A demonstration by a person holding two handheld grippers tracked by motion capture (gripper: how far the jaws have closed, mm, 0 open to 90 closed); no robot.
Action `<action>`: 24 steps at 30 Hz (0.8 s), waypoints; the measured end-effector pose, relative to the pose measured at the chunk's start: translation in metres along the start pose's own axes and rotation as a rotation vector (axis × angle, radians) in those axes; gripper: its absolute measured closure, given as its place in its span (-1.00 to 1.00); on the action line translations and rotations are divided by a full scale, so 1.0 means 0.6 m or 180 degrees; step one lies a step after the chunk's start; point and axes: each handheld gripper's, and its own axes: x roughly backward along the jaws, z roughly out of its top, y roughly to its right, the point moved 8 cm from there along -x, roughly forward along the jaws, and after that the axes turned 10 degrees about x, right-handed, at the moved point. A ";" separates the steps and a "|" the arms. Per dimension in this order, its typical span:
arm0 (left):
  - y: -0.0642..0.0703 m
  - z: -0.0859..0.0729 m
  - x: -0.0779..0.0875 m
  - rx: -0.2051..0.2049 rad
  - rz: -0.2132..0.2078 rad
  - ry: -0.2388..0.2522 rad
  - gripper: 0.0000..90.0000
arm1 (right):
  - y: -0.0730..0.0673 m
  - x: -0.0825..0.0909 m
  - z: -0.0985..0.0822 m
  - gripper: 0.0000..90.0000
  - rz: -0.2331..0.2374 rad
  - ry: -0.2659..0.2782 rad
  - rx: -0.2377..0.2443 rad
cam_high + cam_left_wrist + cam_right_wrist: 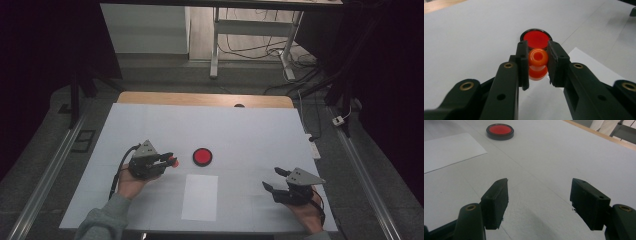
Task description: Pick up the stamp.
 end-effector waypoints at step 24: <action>0.054 0.024 0.001 -0.0044 -0.0434 0.0154 0.60 | 0.002 -0.006 0.002 -0.32 -0.0022 0.0006 -0.0051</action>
